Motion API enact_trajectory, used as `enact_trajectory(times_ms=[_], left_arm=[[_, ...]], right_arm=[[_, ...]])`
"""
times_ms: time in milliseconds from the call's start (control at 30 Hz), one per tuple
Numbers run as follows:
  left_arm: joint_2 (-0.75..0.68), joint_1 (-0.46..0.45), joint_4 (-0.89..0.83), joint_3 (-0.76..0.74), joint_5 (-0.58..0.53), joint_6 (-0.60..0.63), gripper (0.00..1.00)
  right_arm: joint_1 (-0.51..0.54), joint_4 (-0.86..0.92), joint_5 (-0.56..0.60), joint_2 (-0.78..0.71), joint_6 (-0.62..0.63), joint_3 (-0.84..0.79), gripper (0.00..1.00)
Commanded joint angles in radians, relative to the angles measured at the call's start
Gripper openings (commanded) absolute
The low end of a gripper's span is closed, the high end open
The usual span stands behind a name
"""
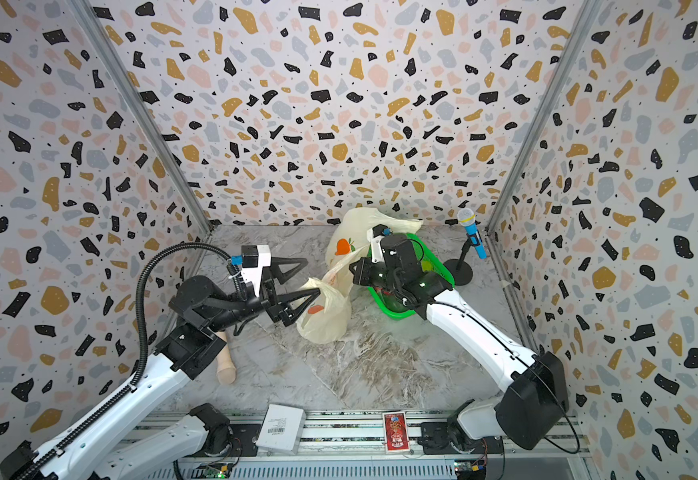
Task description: Place the fruits into the plastic bag
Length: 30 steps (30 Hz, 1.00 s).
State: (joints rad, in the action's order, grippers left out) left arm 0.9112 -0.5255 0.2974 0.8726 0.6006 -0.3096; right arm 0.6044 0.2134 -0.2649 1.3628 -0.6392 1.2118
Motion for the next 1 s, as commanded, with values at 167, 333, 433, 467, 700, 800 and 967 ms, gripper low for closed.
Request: enact_trajectory(times_ms=[167, 333, 433, 467, 700, 800, 967], left_arm=[[0.027, 0.136, 0.083, -0.011, -0.033, -0.165, 0.92], [0.165, 0.109, -0.118, 0.100, -0.058, -0.066, 0.79], [0.227, 0.022, -0.258, 0.179, -0.134, 0.035, 0.79], [0.239, -0.001, -0.263, 0.189, -0.134, 0.041, 0.80], [0.293, -0.116, -0.310, 0.216, -0.163, 0.056, 0.83], [0.319, -0.167, -0.351, 0.219, -0.209, 0.070, 0.83], [0.364, -0.229, -0.358, 0.233, -0.244, 0.055, 0.84]], right_arm=[[-0.094, -0.013, -0.144, -0.106, 0.131, -0.144, 0.00], [-0.091, -0.004, -0.153, -0.107, 0.184, -0.130, 0.00], [-0.091, 0.012, -0.143, -0.102, 0.203, -0.114, 0.00], [-0.091, 0.016, -0.141, -0.100, 0.205, -0.111, 0.00], [-0.089, 0.007, -0.136, -0.089, 0.206, -0.085, 0.00], [-0.082, 0.006, -0.136, -0.081, 0.212, -0.068, 0.00], [-0.065, 0.006, -0.118, -0.074, 0.213, -0.055, 0.00]])
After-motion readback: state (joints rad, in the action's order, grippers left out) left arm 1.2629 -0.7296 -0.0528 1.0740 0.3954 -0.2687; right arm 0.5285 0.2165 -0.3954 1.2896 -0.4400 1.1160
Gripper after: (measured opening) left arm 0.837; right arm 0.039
